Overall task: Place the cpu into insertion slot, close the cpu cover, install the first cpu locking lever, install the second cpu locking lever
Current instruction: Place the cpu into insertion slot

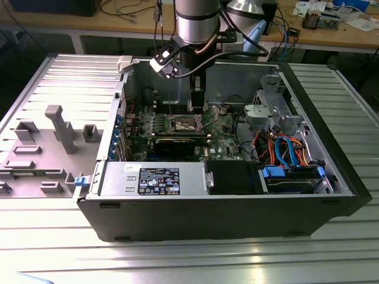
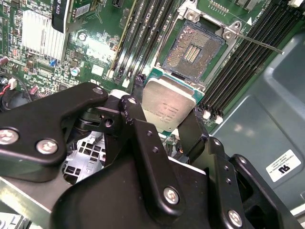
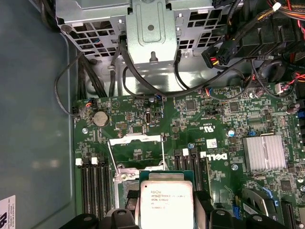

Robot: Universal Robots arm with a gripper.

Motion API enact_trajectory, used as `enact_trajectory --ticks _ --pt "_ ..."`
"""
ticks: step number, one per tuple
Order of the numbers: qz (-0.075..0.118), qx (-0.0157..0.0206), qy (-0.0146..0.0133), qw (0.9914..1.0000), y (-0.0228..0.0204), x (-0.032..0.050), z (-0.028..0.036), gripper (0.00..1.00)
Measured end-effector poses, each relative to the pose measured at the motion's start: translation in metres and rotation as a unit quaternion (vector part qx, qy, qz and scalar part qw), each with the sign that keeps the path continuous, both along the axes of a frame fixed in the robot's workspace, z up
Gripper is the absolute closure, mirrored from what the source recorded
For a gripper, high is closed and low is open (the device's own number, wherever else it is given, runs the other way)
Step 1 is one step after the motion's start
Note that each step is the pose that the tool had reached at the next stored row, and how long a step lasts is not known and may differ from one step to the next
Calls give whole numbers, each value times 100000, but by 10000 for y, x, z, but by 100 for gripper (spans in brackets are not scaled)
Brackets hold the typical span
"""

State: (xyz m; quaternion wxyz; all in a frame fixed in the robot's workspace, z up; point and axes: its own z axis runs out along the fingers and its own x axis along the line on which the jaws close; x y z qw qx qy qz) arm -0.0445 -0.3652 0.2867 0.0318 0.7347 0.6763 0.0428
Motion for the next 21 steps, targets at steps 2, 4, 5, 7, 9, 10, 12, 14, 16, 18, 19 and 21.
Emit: enact_trajectory --ticks 2,4,5,7,9,10,12,14,16,18,19,21 --pt "-4 0 -1 100000 0 0 0 46" --pt "-3 1 -2 100000 0 0 0 46" --pt "0 -1 -2 100000 0 0 0 46" --pt "3 -2 -1 100000 0 0 -1 46" --pt "-2 1 -2 100000 0 0 -3 46" --pt "0 1 -2 100000 0 0 -4 46" --pt "561 12 -9 99998 0 -1 -17 46" --pt "1859 3 -2 99983 0 -7 -44 46" --pt "2845 4 -3 99960 0 -22 -105 46" --pt "2912 -12 7 99958 0 -22 -110 46" --pt "2906 -1 -1 99958 1 -22 -112 46" --pt "2906 2 -2 99958 1 -22 -113 46"
